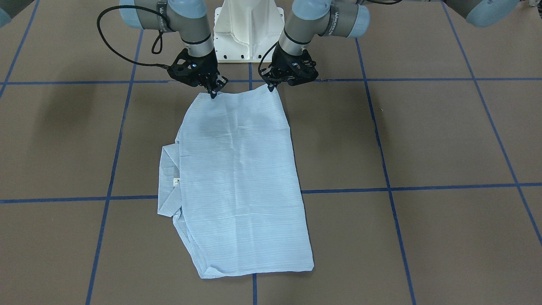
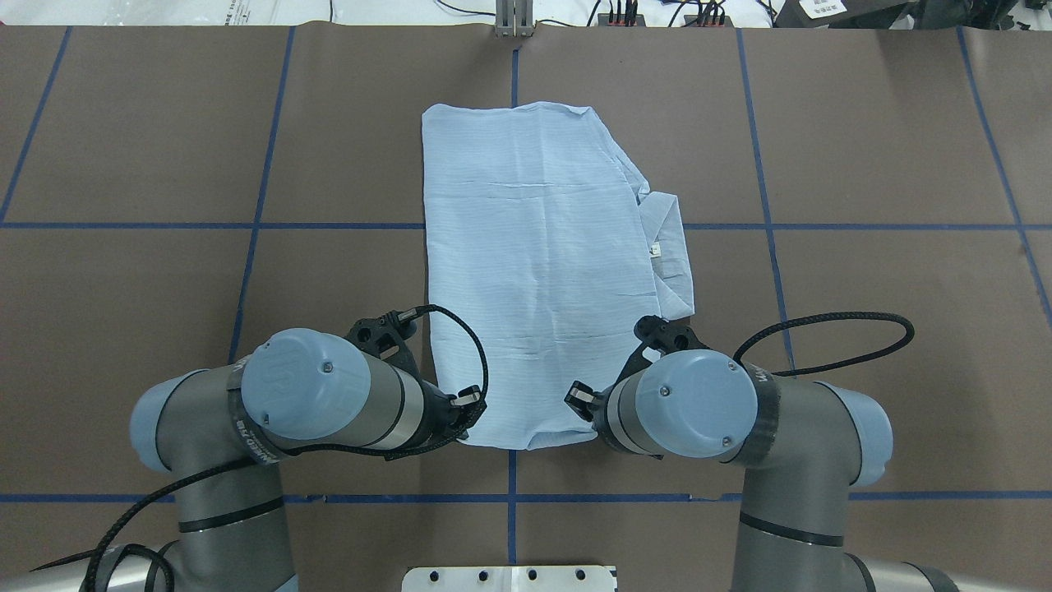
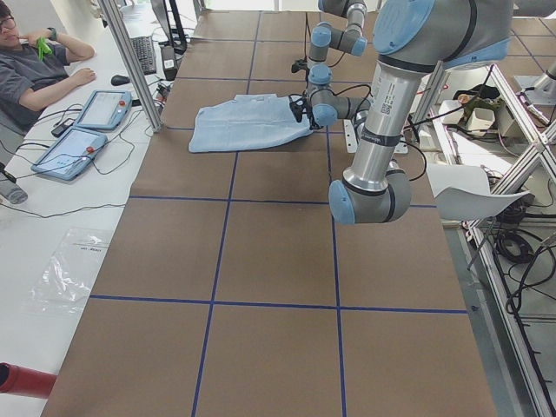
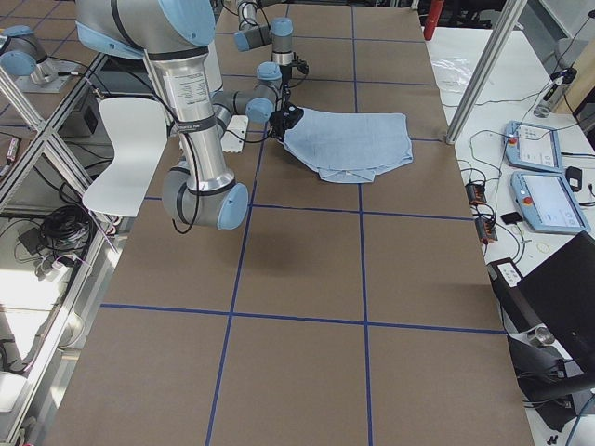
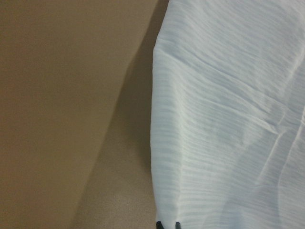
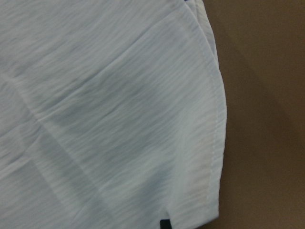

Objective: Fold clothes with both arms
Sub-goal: 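Lift the near edge with both grippers and carry it away from the robot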

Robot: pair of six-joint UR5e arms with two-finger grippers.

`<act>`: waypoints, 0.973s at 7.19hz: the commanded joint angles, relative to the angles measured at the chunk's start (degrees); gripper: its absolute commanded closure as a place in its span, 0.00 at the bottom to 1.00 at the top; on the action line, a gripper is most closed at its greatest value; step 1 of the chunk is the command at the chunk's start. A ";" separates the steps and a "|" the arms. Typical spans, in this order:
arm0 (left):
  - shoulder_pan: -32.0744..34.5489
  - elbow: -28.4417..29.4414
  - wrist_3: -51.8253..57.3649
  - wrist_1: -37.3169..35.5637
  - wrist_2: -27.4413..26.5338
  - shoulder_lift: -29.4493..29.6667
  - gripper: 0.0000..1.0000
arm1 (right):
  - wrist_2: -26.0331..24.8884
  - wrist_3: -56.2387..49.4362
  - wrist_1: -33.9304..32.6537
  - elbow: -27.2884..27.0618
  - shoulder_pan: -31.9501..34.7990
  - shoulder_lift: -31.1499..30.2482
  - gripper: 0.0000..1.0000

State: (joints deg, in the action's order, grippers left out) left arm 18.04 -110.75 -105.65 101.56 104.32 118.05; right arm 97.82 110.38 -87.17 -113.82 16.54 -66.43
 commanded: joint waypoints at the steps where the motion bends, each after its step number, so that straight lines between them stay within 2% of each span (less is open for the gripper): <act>1: -1.07 -8.30 -0.09 -9.48 0.70 0.16 1.00 | 6.11 -0.17 0.07 -3.58 0.07 -1.07 1.00; 2: -2.47 -11.39 -0.78 -13.97 4.10 0.68 1.00 | 10.51 -0.08 -0.02 -5.95 0.16 -1.33 1.00; 4: -3.88 -13.42 -3.42 -16.21 5.01 1.48 1.00 | 14.75 0.01 -1.07 -13.84 -1.15 -4.13 1.00; 5: -4.15 -15.70 -3.69 -19.00 6.06 1.48 1.00 | 16.16 0.01 -4.04 -16.84 -1.42 -4.06 1.00; 6: -4.06 -18.25 -3.60 -21.99 6.15 1.56 1.00 | 16.17 0.01 -4.50 -16.87 -1.16 -3.89 1.00; 7: -3.72 -18.36 -3.25 -23.06 6.15 1.91 1.00 | 16.17 -0.52 -4.42 -15.48 0.23 -3.45 1.00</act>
State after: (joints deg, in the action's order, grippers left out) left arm 14.13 -127.79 -109.09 80.76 110.28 119.66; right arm 113.68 110.27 -91.07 -129.76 15.71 -70.19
